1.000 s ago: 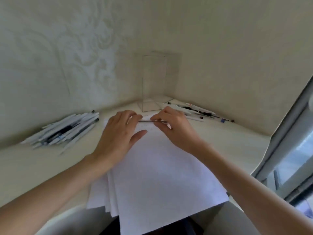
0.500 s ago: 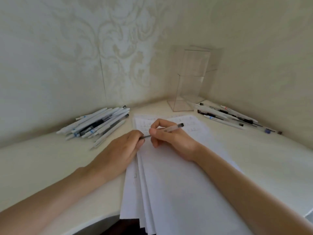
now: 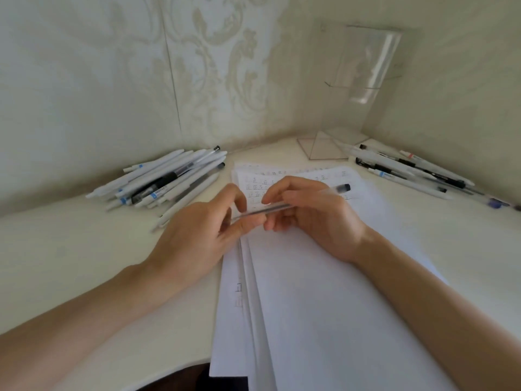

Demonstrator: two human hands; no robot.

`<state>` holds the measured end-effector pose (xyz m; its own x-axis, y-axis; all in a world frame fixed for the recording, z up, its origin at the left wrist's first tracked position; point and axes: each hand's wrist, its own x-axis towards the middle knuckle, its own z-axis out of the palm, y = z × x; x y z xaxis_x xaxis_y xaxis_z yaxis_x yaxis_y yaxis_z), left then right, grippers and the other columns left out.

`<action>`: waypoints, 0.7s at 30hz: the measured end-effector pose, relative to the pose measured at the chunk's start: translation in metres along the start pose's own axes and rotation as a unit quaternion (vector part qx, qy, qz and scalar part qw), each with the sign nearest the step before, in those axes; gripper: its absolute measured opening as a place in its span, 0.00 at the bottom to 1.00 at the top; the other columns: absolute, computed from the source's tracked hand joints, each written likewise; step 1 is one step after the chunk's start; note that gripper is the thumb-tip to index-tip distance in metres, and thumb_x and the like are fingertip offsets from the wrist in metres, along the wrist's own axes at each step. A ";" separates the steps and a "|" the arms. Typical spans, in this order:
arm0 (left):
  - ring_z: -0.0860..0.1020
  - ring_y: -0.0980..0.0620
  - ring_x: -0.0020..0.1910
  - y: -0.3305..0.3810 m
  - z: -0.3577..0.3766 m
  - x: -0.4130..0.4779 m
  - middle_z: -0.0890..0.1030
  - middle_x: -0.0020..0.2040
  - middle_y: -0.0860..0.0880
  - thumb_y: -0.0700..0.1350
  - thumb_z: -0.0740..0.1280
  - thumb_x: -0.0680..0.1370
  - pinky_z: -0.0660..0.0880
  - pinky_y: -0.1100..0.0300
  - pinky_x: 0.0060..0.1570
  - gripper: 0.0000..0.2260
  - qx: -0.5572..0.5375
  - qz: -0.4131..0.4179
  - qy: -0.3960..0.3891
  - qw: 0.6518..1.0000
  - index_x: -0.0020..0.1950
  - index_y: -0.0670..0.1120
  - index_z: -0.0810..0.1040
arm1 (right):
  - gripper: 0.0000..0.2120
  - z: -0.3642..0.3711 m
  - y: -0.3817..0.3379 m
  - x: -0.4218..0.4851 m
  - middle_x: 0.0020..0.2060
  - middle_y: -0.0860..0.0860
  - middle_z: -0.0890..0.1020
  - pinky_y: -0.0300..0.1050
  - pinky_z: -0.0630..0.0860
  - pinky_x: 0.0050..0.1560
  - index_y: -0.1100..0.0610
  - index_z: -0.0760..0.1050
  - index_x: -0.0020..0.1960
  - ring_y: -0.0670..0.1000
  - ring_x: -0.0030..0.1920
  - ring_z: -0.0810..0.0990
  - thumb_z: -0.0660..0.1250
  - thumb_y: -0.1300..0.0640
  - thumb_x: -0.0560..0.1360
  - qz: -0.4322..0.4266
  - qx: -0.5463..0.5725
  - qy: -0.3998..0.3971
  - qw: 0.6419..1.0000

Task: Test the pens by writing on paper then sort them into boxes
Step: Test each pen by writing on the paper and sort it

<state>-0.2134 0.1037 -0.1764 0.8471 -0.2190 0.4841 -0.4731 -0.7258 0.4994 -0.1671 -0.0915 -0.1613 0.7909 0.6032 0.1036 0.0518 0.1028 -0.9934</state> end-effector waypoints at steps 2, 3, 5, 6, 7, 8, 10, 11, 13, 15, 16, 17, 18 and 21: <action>0.71 0.53 0.29 -0.001 0.000 0.000 0.69 0.26 0.52 0.70 0.54 0.71 0.66 0.63 0.29 0.22 0.010 -0.046 0.015 0.999 0.49 0.53 0.66 | 0.14 -0.006 -0.003 -0.001 0.38 0.62 0.82 0.47 0.69 0.41 0.61 0.77 0.47 0.56 0.38 0.77 0.55 0.56 0.72 0.002 0.035 0.018 0.999; 0.72 0.54 0.29 -0.002 0.000 0.001 0.70 0.27 0.52 0.71 0.53 0.70 0.69 0.61 0.30 0.24 0.030 -0.050 0.019 0.998 0.51 0.53 0.66 | 0.15 -0.009 -0.005 -0.001 0.39 0.62 0.83 0.45 0.71 0.41 0.61 0.78 0.47 0.55 0.38 0.78 0.55 0.55 0.72 -0.002 0.043 0.043 0.998; 0.71 0.59 0.28 -0.001 0.001 0.000 0.70 0.28 0.53 0.70 0.51 0.70 0.71 0.59 0.29 0.25 0.073 -0.027 0.013 0.997 0.55 0.54 0.67 | 0.13 -0.013 -0.007 0.000 0.35 0.58 0.82 0.43 0.70 0.37 0.61 0.77 0.43 0.53 0.34 0.77 0.58 0.53 0.73 -0.028 0.016 0.123 0.992; 0.71 0.62 0.29 0.000 0.001 -0.001 0.70 0.28 0.55 0.69 0.51 0.71 0.69 0.61 0.28 0.24 0.088 -0.005 0.001 0.996 0.57 0.55 0.68 | 0.11 -0.013 -0.008 0.000 0.30 0.55 0.80 0.41 0.68 0.34 0.60 0.75 0.40 0.51 0.31 0.75 0.62 0.53 0.74 -0.043 -0.027 0.169 0.984; 0.69 0.64 0.30 0.001 0.002 -0.002 0.68 0.29 0.57 0.69 0.51 0.72 0.66 0.65 0.28 0.24 0.094 0.024 -0.018 0.995 0.59 0.56 0.68 | 0.11 -0.013 -0.007 0.000 0.25 0.52 0.77 0.39 0.66 0.31 0.60 0.72 0.37 0.49 0.27 0.72 0.66 0.54 0.75 -0.049 -0.083 0.210 0.973; 0.68 0.66 0.32 0.002 0.003 -0.003 0.67 0.30 0.59 0.68 0.50 0.73 0.64 0.67 0.29 0.24 0.096 0.055 -0.044 0.993 0.61 0.57 0.69 | 0.12 -0.012 -0.006 0.001 0.23 0.51 0.74 0.37 0.64 0.30 0.59 0.70 0.36 0.46 0.25 0.69 0.69 0.56 0.75 -0.043 -0.140 0.239 0.960; 0.67 0.61 0.33 0.002 0.006 -0.004 0.65 0.32 0.59 0.67 0.49 0.75 0.63 0.65 0.31 0.24 0.117 0.110 -0.096 0.982 0.62 0.58 0.72 | 0.12 -0.006 -0.004 0.001 0.24 0.52 0.74 0.32 0.63 0.27 0.58 0.68 0.37 0.42 0.23 0.67 0.69 0.60 0.74 -0.015 -0.218 0.253 0.942; 0.66 0.60 0.33 0.001 0.007 -0.004 0.65 0.33 0.58 0.66 0.49 0.76 0.64 0.64 0.31 0.24 0.129 0.130 -0.102 0.978 0.62 0.57 0.74 | 0.11 -0.002 -0.003 0.001 0.25 0.53 0.75 0.31 0.62 0.26 0.58 0.67 0.37 0.41 0.23 0.67 0.68 0.61 0.73 -0.002 -0.238 0.252 0.938; 0.67 0.58 0.33 -0.001 0.008 -0.003 0.64 0.33 0.57 0.64 0.51 0.77 0.64 0.63 0.30 0.22 0.140 0.146 -0.097 0.974 0.61 0.56 0.76 | 0.10 0.003 -0.002 0.003 0.24 0.54 0.75 0.32 0.60 0.24 0.58 0.66 0.35 0.42 0.22 0.65 0.66 0.63 0.71 0.018 -0.259 0.260 0.930; 0.67 0.58 0.33 -0.002 0.009 -0.004 0.65 0.33 0.57 0.64 0.51 0.77 0.65 0.63 0.28 0.23 0.148 0.153 -0.099 0.972 0.62 0.55 0.76 | 0.10 0.008 -0.001 0.009 0.22 0.53 0.73 0.33 0.60 0.22 0.58 0.65 0.32 0.43 0.21 0.63 0.65 0.64 0.69 0.028 -0.271 0.274 0.922; 0.67 0.58 0.32 -0.002 0.009 -0.004 0.65 0.33 0.57 0.64 0.51 0.77 0.65 0.62 0.27 0.23 0.149 0.156 -0.100 0.971 0.62 0.55 0.76 | 0.10 0.011 0.000 0.013 0.21 0.54 0.73 0.33 0.60 0.21 0.58 0.65 0.32 0.43 0.20 0.63 0.65 0.64 0.68 0.032 -0.278 0.277 0.919; 0.66 0.58 0.32 -0.002 0.009 -0.004 0.64 0.33 0.57 0.63 0.51 0.77 0.66 0.62 0.26 0.23 0.148 0.158 -0.100 0.971 0.62 0.54 0.76 | 0.09 0.013 0.000 0.016 0.21 0.54 0.73 0.33 0.60 0.21 0.59 0.66 0.32 0.42 0.19 0.63 0.65 0.64 0.68 0.033 -0.285 0.274 0.918; 0.66 0.58 0.32 -0.002 0.009 -0.004 0.64 0.32 0.57 0.63 0.51 0.77 0.66 0.61 0.25 0.23 0.148 0.158 -0.099 0.971 0.62 0.54 0.76 | 0.08 0.015 0.001 0.019 0.22 0.55 0.73 0.33 0.61 0.21 0.60 0.67 0.33 0.42 0.19 0.63 0.65 0.64 0.68 0.033 -0.292 0.270 0.917; 0.70 0.56 0.31 0.000 0.010 -0.004 0.63 0.31 0.57 0.62 0.52 0.77 0.67 0.60 0.24 0.22 0.155 0.152 -0.089 0.972 0.61 0.54 0.77 | 0.08 0.017 0.005 0.022 0.23 0.56 0.74 0.33 0.63 0.23 0.61 0.67 0.33 0.42 0.20 0.67 0.65 0.64 0.69 0.025 -0.301 0.252 0.919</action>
<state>-0.2143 0.0987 -0.1854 0.7215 -0.5430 0.4297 -0.6352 -0.7661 0.0984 -0.1597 -0.0639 -0.1631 0.9757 0.1360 0.1721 0.2161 -0.4621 -0.8601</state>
